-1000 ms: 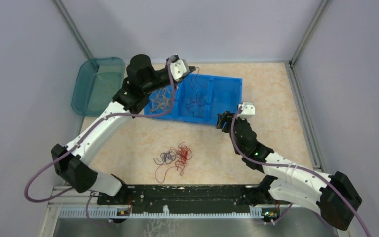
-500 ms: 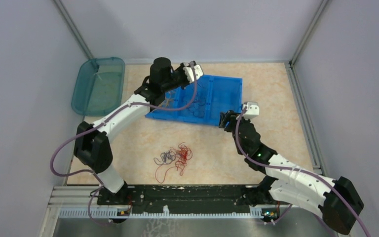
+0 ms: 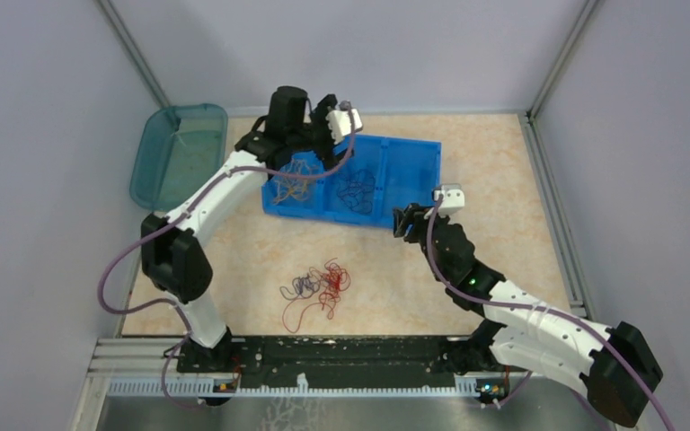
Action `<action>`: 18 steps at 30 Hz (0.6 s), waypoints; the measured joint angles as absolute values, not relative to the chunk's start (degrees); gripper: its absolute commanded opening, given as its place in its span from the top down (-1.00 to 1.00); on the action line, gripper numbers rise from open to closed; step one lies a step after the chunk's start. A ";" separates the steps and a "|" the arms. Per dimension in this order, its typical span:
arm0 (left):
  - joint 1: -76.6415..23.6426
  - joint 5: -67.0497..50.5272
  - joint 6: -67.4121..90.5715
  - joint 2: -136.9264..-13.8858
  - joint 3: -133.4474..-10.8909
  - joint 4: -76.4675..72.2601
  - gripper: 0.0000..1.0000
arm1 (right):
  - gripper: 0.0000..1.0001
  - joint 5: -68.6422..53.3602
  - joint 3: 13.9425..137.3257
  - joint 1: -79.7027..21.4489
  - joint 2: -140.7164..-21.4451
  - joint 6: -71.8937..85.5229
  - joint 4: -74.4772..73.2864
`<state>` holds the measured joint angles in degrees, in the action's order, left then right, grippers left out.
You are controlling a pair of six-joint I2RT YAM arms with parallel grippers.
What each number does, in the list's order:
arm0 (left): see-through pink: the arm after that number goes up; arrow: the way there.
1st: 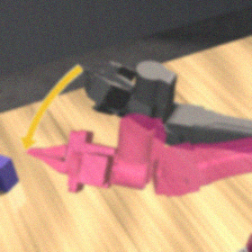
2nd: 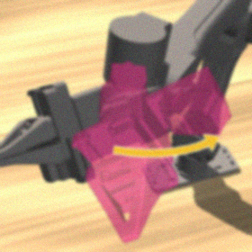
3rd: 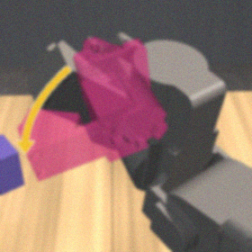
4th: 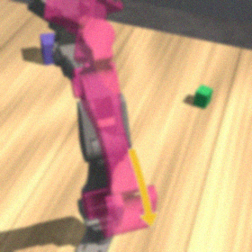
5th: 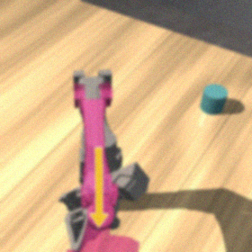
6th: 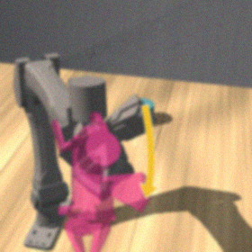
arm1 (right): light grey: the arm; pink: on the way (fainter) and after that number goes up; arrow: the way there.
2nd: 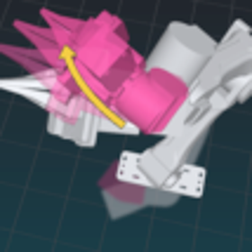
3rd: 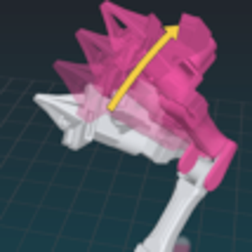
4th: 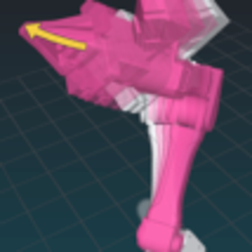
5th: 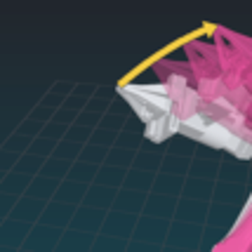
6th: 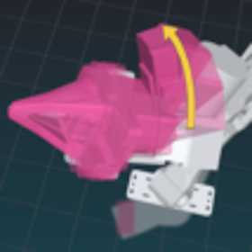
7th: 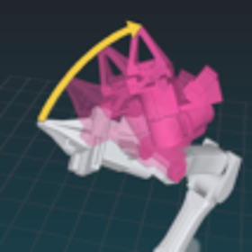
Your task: Untangle the cables
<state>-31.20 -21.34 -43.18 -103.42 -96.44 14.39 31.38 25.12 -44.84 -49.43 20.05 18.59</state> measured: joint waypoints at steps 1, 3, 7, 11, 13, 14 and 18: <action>-30.33 -22.85 -43.55 -102.26 -95.55 16.16 -0.94 | -0.12 29.93 25.12 -44.84 -49.45 19.75 18.68; -28.05 -26.96 -45.36 -97.89 -91.79 22.11 -0.94 | -0.13 26.87 25.12 -44.82 -49.65 19.29 19.03; -25.32 -32.69 -51.46 -87.24 -81.91 33.71 -0.91 | -0.13 22.20 25.26 -44.82 -52.05 19.07 20.05; -26.11 -37.23 -59.40 -76.38 -68.82 43.88 -0.84 | -0.13 18.90 25.28 -44.82 -54.70 19.11 20.18; -26.68 -38.24 -63.44 -72.51 -62.28 47.18 -0.75 | -0.12 17.87 25.28 -44.82 -55.33 19.11 20.49; -26.89 -38.41 -66.11 -70.96 -59.02 49.04 -0.69 | -0.11 17.32 25.28 -44.82 -55.61 19.11 20.64; -28.29 -37.82 -76.38 -68.14 -51.40 53.23 -0.41 | -0.07 14.96 25.28 -44.82 -56.53 19.09 21.85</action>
